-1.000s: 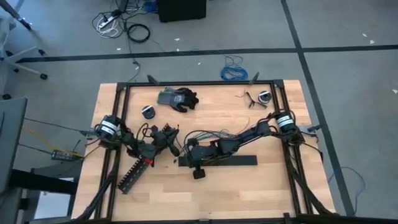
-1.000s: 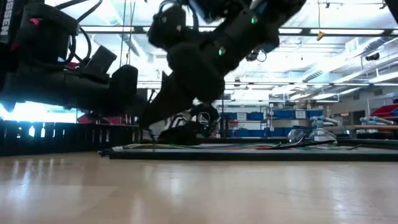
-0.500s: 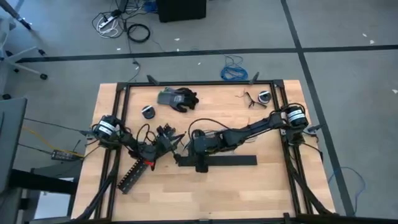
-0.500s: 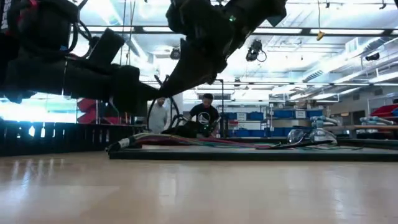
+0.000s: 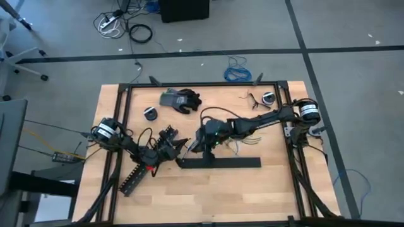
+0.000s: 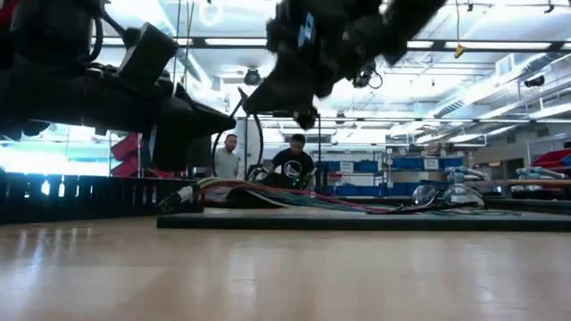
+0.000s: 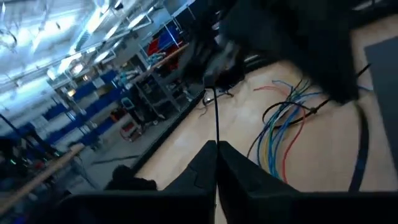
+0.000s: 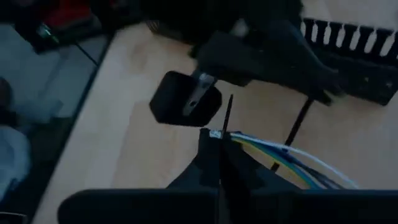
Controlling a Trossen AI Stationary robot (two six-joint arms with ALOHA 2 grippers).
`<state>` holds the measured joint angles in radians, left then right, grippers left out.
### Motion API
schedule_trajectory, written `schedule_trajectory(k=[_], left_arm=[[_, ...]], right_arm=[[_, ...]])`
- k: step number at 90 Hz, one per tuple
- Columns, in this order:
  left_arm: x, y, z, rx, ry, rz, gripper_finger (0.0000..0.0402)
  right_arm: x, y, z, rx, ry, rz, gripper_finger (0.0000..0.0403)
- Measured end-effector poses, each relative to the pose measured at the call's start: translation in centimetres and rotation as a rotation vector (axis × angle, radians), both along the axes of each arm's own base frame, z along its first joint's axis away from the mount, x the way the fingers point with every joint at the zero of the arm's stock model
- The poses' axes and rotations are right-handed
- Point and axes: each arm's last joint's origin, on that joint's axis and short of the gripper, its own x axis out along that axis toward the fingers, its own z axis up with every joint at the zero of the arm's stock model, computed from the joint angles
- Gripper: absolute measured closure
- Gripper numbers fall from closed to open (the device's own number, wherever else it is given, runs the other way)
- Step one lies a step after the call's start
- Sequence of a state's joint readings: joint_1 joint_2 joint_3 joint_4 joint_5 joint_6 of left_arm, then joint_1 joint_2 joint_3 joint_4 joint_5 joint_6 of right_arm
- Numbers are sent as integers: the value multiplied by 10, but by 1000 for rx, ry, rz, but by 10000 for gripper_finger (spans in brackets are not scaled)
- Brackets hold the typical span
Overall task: Ziptie cables
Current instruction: Wrap the other black zip tie on the cable wires
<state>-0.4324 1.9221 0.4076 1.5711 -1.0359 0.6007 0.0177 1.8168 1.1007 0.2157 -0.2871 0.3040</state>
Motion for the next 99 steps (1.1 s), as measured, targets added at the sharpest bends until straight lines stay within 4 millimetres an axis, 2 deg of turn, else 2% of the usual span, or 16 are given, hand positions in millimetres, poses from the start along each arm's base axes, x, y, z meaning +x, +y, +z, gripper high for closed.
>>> schedule_trajectory(k=[23,35,63,99], left_arm=[[5,-2,4,88,48,13,401],[4,-2,4,94,55,34,401],[4,-2,4,125,79,44,401],[18,-7,14,214,109,62,401]], right_arm=[[-4,-12,-5,88,-42,93,402],[-9,-22,-12,106,-25,93,402],[-14,-39,-13,165,-128,122,403],[-15,-40,-14,167,-134,137,403]])
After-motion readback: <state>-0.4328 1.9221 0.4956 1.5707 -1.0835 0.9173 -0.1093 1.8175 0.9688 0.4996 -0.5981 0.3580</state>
